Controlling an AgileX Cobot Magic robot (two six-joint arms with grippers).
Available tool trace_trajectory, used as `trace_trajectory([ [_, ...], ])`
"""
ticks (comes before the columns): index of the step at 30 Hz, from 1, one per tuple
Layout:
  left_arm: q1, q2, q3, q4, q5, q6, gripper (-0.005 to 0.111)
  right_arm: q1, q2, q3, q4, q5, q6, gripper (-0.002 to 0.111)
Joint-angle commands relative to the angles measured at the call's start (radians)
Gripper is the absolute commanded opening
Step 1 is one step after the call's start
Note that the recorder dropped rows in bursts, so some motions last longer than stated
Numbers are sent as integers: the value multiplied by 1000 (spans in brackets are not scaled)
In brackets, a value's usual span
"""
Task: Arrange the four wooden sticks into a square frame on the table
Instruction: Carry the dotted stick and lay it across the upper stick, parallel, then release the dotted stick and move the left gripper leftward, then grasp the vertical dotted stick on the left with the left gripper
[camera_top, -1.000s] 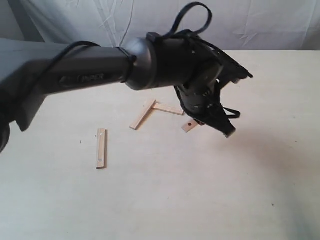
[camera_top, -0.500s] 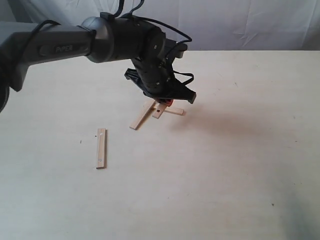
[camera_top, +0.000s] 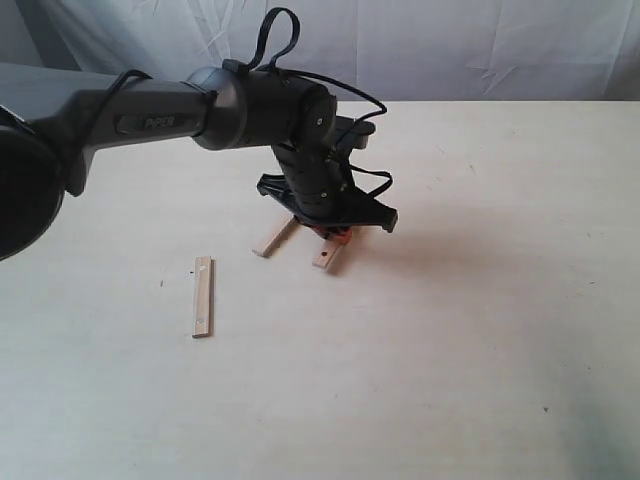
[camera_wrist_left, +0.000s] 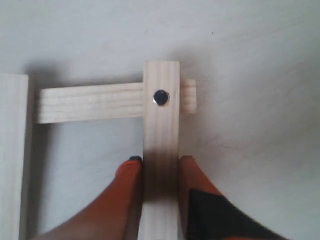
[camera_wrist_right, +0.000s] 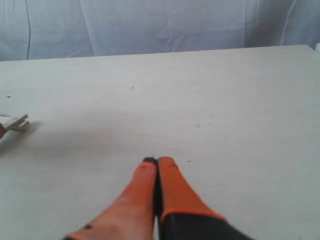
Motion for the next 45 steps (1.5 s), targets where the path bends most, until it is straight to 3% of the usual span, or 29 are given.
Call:
trace_trajectory([
  [1, -3, 0, -2, 4, 7, 1, 4, -6, -6, 2, -1, -14, -2, 0],
  [5, -3, 0, -2, 4, 16, 3, 35, -6, -6, 2, -1, -14, -2, 0],
  [7, -3, -1, -2, 11, 39, 3, 39, -6, -6, 2, -1, -14, -2, 0],
  [15, -3, -115, -2, 43, 112, 156, 30, -6, -6, 2, -3, -14, -2, 0],
  [20, 8, -198, -2, 106, 178, 158, 0, -6, -6, 2, -3, -14, -2, 0],
  [28, 63, -298, 64, 125, 243, 157, 0, -6, -6, 2, -3, -14, -2, 0],
  [37, 182, -445, 332, 126, 155, 25, 0, -6, -6, 2, 0, -14, -2, 0],
  [45, 188, -516, 548, 137, 41, -102, 0, -6, -6, 2, 0, -14, -2, 0],
])
